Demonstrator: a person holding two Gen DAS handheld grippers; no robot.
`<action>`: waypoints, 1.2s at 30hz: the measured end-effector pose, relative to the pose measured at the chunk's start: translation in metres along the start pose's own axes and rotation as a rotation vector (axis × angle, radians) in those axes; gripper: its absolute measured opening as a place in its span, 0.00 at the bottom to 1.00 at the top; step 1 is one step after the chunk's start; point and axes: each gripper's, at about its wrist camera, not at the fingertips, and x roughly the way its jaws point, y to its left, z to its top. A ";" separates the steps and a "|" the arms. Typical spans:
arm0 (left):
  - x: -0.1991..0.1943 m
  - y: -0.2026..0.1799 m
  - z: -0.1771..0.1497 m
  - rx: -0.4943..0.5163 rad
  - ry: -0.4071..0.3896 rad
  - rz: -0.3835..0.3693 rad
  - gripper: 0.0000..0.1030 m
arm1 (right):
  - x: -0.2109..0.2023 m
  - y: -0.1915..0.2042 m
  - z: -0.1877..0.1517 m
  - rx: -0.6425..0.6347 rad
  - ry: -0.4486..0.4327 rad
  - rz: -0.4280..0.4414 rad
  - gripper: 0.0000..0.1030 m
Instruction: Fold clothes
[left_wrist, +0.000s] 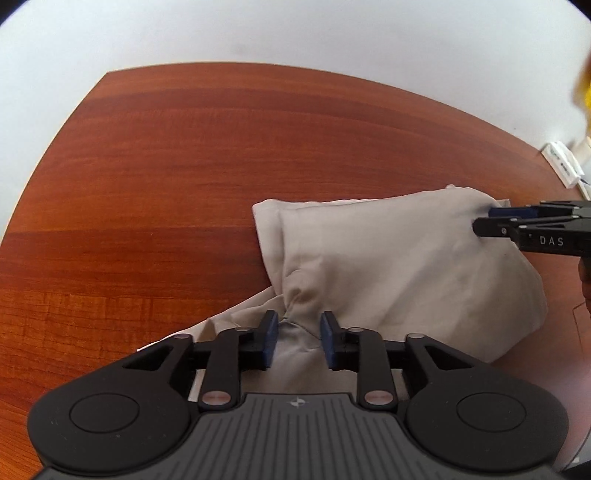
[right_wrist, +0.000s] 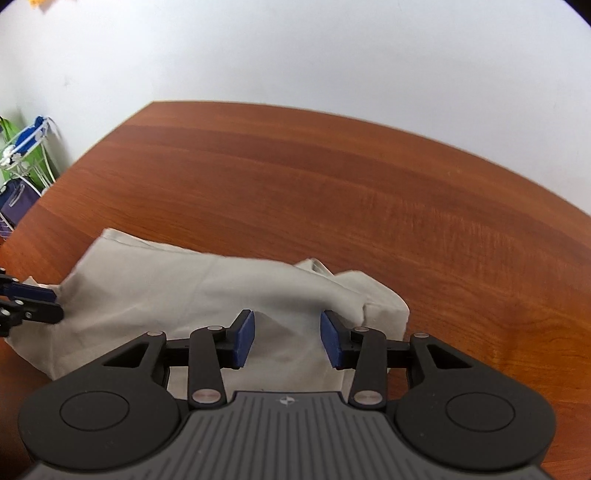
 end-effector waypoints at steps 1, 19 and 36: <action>0.002 0.001 0.001 -0.002 0.004 0.001 0.28 | 0.004 -0.001 0.000 0.005 0.008 0.005 0.45; -0.039 -0.015 -0.002 -0.025 -0.076 -0.005 0.56 | -0.044 0.011 -0.002 0.060 -0.057 0.010 0.55; -0.107 -0.052 -0.023 -0.061 -0.174 0.022 0.84 | -0.128 0.045 -0.026 0.050 -0.157 0.002 0.83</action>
